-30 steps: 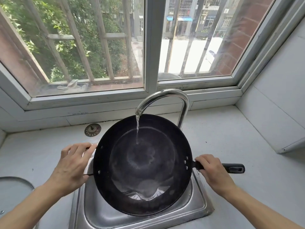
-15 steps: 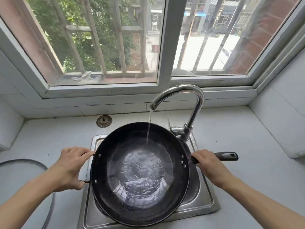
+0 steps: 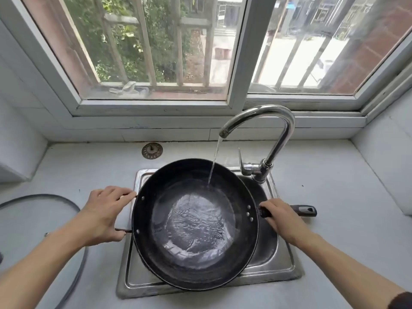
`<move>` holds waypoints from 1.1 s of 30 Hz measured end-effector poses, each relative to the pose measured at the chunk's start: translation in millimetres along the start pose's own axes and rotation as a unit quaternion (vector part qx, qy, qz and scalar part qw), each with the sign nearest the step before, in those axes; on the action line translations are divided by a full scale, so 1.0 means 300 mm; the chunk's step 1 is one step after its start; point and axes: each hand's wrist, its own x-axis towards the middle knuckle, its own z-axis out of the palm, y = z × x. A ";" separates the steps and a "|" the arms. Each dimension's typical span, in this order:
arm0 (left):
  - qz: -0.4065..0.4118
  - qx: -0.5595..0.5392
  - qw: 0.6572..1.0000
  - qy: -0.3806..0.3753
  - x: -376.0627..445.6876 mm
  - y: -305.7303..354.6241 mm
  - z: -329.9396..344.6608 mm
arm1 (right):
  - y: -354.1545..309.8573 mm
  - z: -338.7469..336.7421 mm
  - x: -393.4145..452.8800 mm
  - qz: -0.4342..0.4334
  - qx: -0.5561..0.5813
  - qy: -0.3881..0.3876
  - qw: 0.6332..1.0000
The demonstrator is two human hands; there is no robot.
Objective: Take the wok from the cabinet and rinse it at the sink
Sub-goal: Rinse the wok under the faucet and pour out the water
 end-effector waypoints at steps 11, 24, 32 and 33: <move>0.011 0.023 0.999 0.030 -0.031 0.038 -0.037 | -0.071 -0.043 0.045 0.016 -0.012 -0.023 1.000; -0.012 0.007 0.997 0.079 -0.051 0.085 -0.014 | -0.179 -0.132 0.201 -0.007 -0.012 0.026 1.000; -0.039 -0.009 0.994 0.103 -0.060 0.108 0.002 | -0.223 -0.104 0.374 0.041 -0.088 -0.008 0.995; -0.042 -0.013 0.994 0.104 -0.060 0.108 0.003 | -0.225 -0.099 0.392 0.044 -0.094 -0.010 0.995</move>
